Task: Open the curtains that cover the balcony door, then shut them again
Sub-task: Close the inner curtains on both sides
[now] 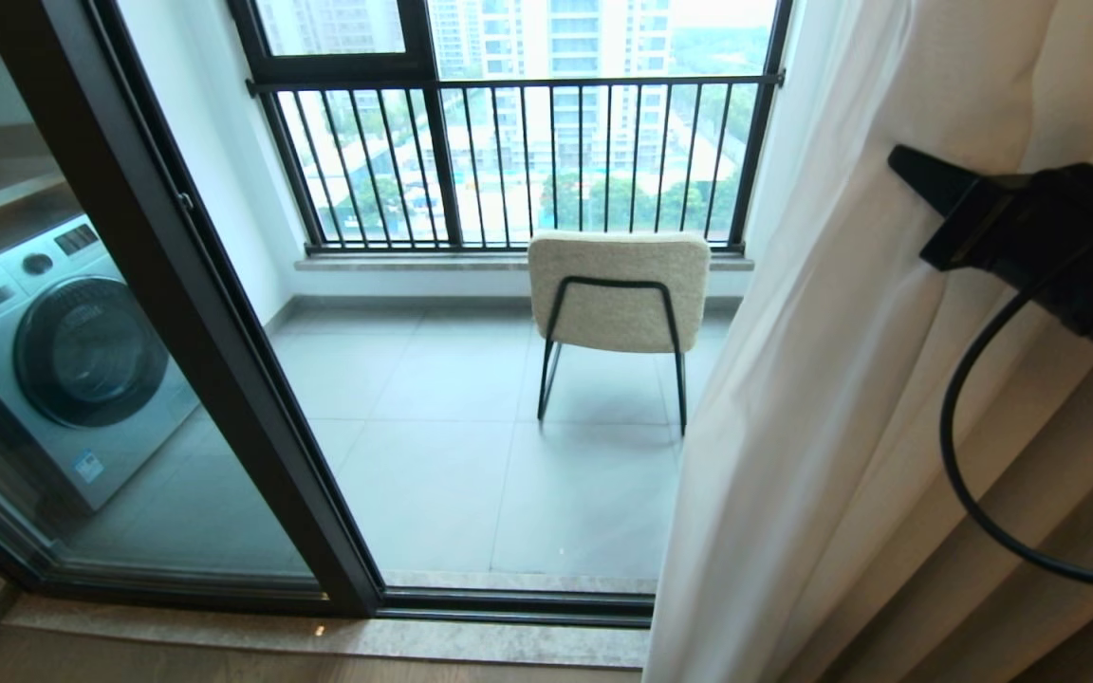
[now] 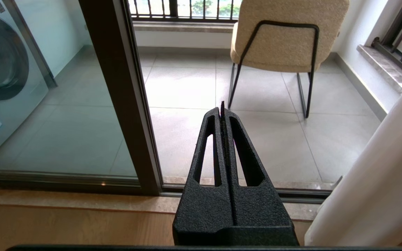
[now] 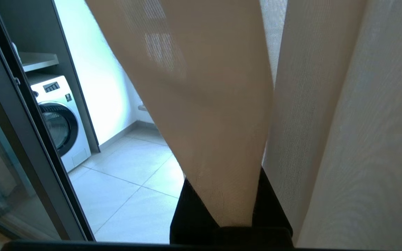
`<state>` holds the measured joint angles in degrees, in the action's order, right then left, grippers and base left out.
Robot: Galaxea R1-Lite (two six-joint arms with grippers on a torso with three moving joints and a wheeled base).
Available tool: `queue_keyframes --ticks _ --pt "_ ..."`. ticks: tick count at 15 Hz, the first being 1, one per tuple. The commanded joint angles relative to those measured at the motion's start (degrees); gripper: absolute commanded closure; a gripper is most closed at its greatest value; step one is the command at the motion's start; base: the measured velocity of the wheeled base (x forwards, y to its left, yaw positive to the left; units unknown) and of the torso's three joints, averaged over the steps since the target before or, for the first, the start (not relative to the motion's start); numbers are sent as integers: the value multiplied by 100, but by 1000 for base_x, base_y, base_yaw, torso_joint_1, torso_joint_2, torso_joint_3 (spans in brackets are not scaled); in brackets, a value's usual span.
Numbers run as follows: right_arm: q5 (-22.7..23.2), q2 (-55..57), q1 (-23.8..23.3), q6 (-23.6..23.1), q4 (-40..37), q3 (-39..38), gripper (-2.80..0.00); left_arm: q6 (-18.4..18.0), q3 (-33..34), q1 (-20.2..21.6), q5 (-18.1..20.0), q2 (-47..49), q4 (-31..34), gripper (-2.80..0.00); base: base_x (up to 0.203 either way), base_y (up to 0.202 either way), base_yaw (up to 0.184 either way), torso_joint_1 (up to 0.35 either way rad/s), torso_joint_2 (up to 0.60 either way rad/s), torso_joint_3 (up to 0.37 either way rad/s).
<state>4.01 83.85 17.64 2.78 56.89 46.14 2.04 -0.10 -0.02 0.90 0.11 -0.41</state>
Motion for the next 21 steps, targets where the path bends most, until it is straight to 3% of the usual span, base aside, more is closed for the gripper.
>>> queue_keyframes --ticks 1,9,21 --pt "4 0 3 3 32 9 0 7 1 2 -2 -2 -2 0 0 0 0 0 0 0" --pt "3 -9 3 109 50 18 0 7 1 2 -2 -2 -2 0 0 12 0 0 0 0" --pt "2 -41 6 82 67 53 0 -10 1 -6 6 -2 -2 0 0 191 1 1 2 3"
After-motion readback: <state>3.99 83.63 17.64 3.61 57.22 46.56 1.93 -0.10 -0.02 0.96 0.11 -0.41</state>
